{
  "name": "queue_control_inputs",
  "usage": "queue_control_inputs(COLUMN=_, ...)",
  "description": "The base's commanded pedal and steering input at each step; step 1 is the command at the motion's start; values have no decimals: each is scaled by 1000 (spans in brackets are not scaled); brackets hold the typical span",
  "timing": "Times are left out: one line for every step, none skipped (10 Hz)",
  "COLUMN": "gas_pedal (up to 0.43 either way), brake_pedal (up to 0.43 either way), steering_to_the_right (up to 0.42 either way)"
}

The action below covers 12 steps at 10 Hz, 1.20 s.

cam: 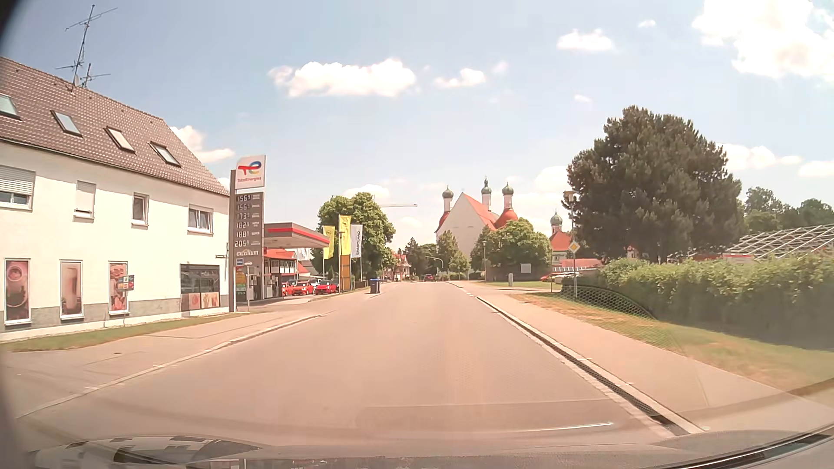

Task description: Follow the waypoints while adhering to traffic rules and regulations

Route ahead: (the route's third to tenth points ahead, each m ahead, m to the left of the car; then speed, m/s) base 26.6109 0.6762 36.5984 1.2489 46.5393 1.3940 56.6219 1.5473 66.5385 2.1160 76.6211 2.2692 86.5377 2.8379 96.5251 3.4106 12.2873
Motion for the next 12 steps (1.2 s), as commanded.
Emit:
queue_control_inputs(gas_pedal=169, brake_pedal=12, steering_to_the_right=-3)
queue_control_inputs(gas_pedal=169, brake_pedal=12, steering_to_the_right=-3)
queue_control_inputs(gas_pedal=177, brake_pedal=12, steering_to_the_right=-3)
queue_control_inputs(gas_pedal=177, brake_pedal=12, steering_to_the_right=-3)
queue_control_inputs(gas_pedal=177, brake_pedal=12, steering_to_the_right=-3)
queue_control_inputs(gas_pedal=177, brake_pedal=12, steering_to_the_right=-3)
queue_control_inputs(gas_pedal=177, brake_pedal=12, steering_to_the_right=-4)
queue_control_inputs(gas_pedal=177, brake_pedal=12, steering_to_the_right=-5)
queue_control_inputs(gas_pedal=177, brake_pedal=12, steering_to_the_right=-5)
queue_control_inputs(gas_pedal=177, brake_pedal=12, steering_to_the_right=-5)
queue_control_inputs(gas_pedal=177, brake_pedal=12, steering_to_the_right=-6)
queue_control_inputs(gas_pedal=177, brake_pedal=12, steering_to_the_right=-5)
